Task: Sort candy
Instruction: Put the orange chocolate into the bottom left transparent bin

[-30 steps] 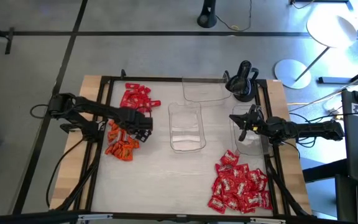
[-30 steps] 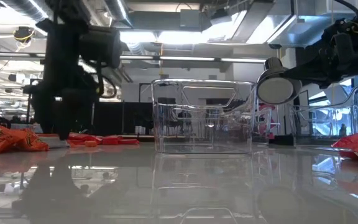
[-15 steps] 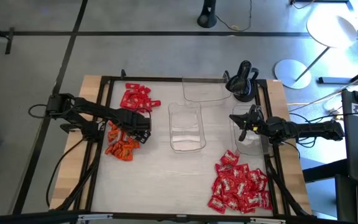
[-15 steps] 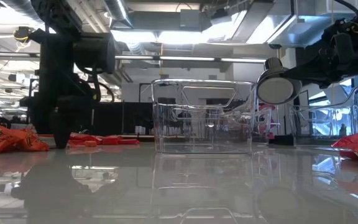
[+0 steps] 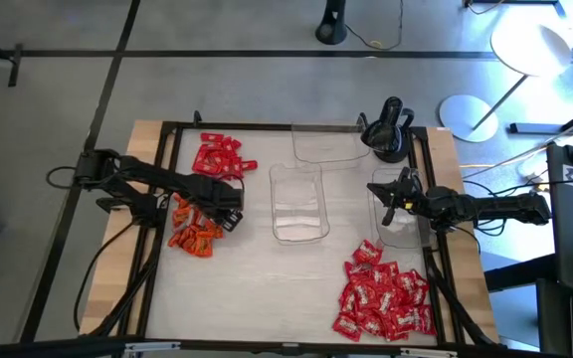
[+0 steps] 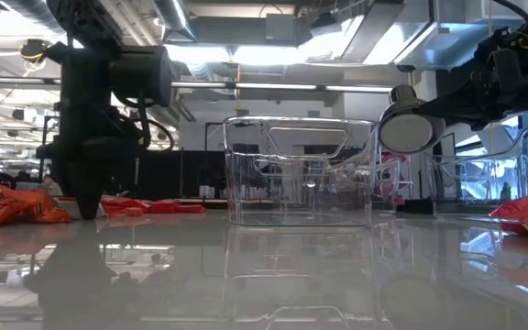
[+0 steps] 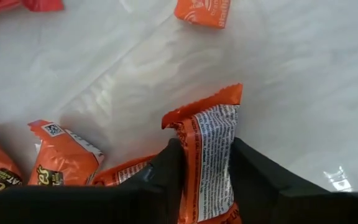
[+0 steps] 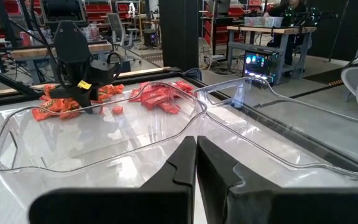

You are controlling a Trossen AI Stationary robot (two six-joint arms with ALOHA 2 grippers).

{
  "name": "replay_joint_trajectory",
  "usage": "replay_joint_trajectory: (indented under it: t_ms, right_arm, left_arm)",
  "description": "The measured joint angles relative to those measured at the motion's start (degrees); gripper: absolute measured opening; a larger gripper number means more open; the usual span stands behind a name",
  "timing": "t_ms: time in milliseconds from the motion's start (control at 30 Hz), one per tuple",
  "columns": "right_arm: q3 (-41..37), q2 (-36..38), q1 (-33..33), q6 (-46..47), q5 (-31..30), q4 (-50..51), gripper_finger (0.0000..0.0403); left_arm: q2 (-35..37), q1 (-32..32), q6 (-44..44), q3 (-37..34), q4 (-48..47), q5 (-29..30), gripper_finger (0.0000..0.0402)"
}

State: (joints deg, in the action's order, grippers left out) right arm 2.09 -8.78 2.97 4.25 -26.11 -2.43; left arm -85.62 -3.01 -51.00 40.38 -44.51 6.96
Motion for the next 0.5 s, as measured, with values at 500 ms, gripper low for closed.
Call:
replay_joint_trajectory:
  t_ms: [500]
  right_arm:
    - [0.0, 0.0, 0.0, 0.0, 0.0, 0.0, 0.0014]
  left_arm:
    - [-0.1, 0.0, 11.3, 21.0, -14.2, 7.6, 0.009]
